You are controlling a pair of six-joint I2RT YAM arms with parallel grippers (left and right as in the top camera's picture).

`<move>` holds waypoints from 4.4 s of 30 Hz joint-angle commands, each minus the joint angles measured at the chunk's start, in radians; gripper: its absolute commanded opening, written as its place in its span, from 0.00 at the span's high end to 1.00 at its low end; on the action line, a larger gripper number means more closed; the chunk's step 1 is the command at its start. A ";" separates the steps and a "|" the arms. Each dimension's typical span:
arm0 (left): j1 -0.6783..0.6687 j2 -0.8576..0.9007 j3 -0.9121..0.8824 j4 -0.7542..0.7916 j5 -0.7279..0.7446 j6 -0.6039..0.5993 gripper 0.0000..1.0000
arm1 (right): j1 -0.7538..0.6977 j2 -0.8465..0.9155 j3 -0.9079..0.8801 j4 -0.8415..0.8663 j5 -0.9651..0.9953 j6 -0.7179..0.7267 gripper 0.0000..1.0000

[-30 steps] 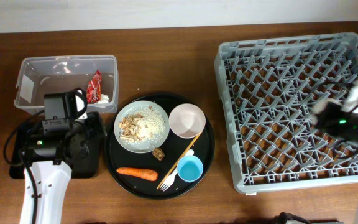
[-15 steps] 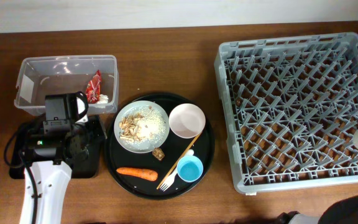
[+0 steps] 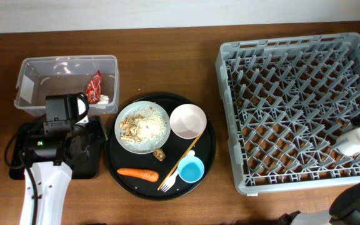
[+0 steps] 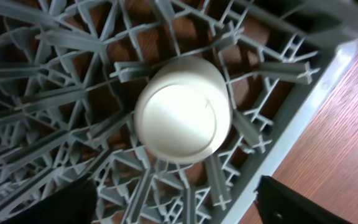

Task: Sort waste into correct bins and load items into the dishwasher rack
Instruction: 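Place the white cup in the rack with the right gripper, then grasp the blue cup with the left gripper and lift it, then hand the blue cup from the left gripper to the right gripper, then place the blue cup in the rack's right side with the right gripper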

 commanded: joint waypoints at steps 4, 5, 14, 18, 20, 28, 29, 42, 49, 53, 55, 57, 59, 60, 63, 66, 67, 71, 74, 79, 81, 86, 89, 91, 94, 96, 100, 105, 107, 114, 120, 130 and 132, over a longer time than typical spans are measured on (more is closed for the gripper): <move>-0.011 -0.008 0.000 0.063 0.179 0.017 0.56 | 0.017 -0.102 0.019 -0.036 -0.229 -0.081 0.16; -0.027 -0.008 0.000 0.082 0.212 0.017 0.56 | 0.034 -0.130 0.019 -0.046 -0.285 -0.109 0.15; -0.330 0.085 0.000 0.113 0.253 0.016 0.52 | 0.372 -0.238 0.018 -0.200 -0.272 -0.285 0.13; -0.480 0.171 0.000 0.085 0.303 0.016 0.53 | 0.475 -0.237 0.018 -0.206 -0.202 -0.285 0.13; -0.545 0.216 0.000 0.076 0.304 0.016 0.53 | 0.496 -0.237 0.018 -0.206 -0.192 -0.285 0.12; -0.712 0.447 0.000 0.072 0.309 0.016 0.82 | 0.499 -0.237 0.018 -0.210 -0.187 -0.285 0.12; -0.713 0.455 0.000 0.071 0.308 0.016 0.93 | 0.499 -0.237 0.018 -0.209 -0.187 -0.284 0.12; -0.275 0.284 0.370 0.034 0.764 0.199 1.00 | 0.502 -0.237 0.018 -0.212 -0.580 -0.557 0.09; -0.151 0.344 0.366 0.195 1.246 0.199 1.00 | 0.579 -0.237 0.018 -0.291 -1.138 -1.043 0.00; -0.158 0.378 0.366 0.202 1.346 0.199 1.00 | 0.692 -0.237 0.018 -0.283 -1.209 -1.147 0.00; -0.168 0.390 0.366 0.202 1.384 0.199 1.00 | 0.751 -0.237 0.018 -0.245 -1.229 -1.160 0.00; -0.187 0.401 0.366 0.202 1.411 0.199 1.00 | 0.801 -0.237 0.018 -0.190 -1.230 -1.159 0.02; -0.218 0.404 0.366 0.202 1.411 0.199 1.00 | 0.849 -0.237 0.018 -0.131 -1.240 -1.155 0.03; -0.226 0.404 0.366 0.202 1.411 0.199 1.00 | 0.862 -0.237 0.018 -0.108 -1.248 -1.139 0.02; -0.266 0.404 0.366 0.203 1.400 0.199 1.00 | 0.904 -0.237 0.018 -0.019 -1.282 -1.073 0.03; -0.297 0.404 0.366 0.203 1.371 0.199 1.00 | 0.931 -0.237 0.018 0.043 -1.282 -1.009 0.05; -0.307 0.404 0.366 0.203 1.359 0.199 1.00 | 0.940 -0.237 0.018 0.056 -1.283 -1.000 0.06; -0.339 0.404 0.366 0.202 1.322 0.198 1.00 | 0.954 -0.237 0.018 0.070 -1.297 -1.000 0.19; -0.343 0.404 0.366 0.203 1.316 0.198 1.00 | 0.954 -0.237 0.018 0.070 -1.300 -1.000 0.32; -0.343 0.404 0.366 0.206 1.316 0.199 0.98 | 0.954 -0.237 0.018 0.068 -1.296 -1.000 0.56; -0.341 0.404 0.366 0.206 1.287 0.199 0.84 | 0.953 -0.237 0.018 0.069 -1.279 -0.979 0.58; -0.332 0.404 0.366 0.136 0.988 0.198 0.70 | 0.945 -0.237 0.018 0.069 -1.107 -0.871 0.60; -0.287 0.402 0.366 -0.018 0.605 0.190 0.70 | 0.887 -0.237 0.019 0.073 -0.832 -0.658 0.72; -0.243 0.402 0.366 -0.108 0.412 0.187 0.70 | 0.816 -0.237 0.019 0.071 -0.629 -0.484 0.81; -0.152 0.402 0.366 -0.212 0.224 0.187 0.71 | 0.681 -0.237 0.022 0.059 -0.449 -0.314 0.90; -0.094 0.400 0.366 -0.252 0.154 0.187 0.71 | 0.592 -0.237 0.024 0.055 -0.414 -0.305 0.90; 0.035 0.382 0.366 -0.278 0.109 0.187 0.71 | 0.441 -0.231 0.028 0.053 -0.246 -0.238 0.90; 0.117 0.337 0.366 -0.274 0.115 0.184 0.71 | 0.286 -0.166 0.028 0.051 0.005 -0.087 0.90; 0.122 0.322 0.366 -0.274 0.115 0.184 0.71 | 0.249 -0.129 0.028 0.050 0.039 -0.087 0.90; 0.122 0.317 0.366 -0.269 0.116 0.183 0.71 | 0.206 -0.007 0.028 0.045 0.119 -0.062 0.85; 0.122 0.317 0.366 -0.270 0.116 0.183 0.71 | 0.207 0.048 0.027 0.058 0.022 -0.063 0.01; 0.122 0.317 0.366 -0.274 0.116 0.184 0.71 | 0.207 0.003 0.090 -0.036 -0.063 -0.071 0.01; 0.122 0.317 0.366 -0.274 0.116 0.184 0.71 | 0.207 -0.017 0.119 -0.084 -0.077 -0.074 0.01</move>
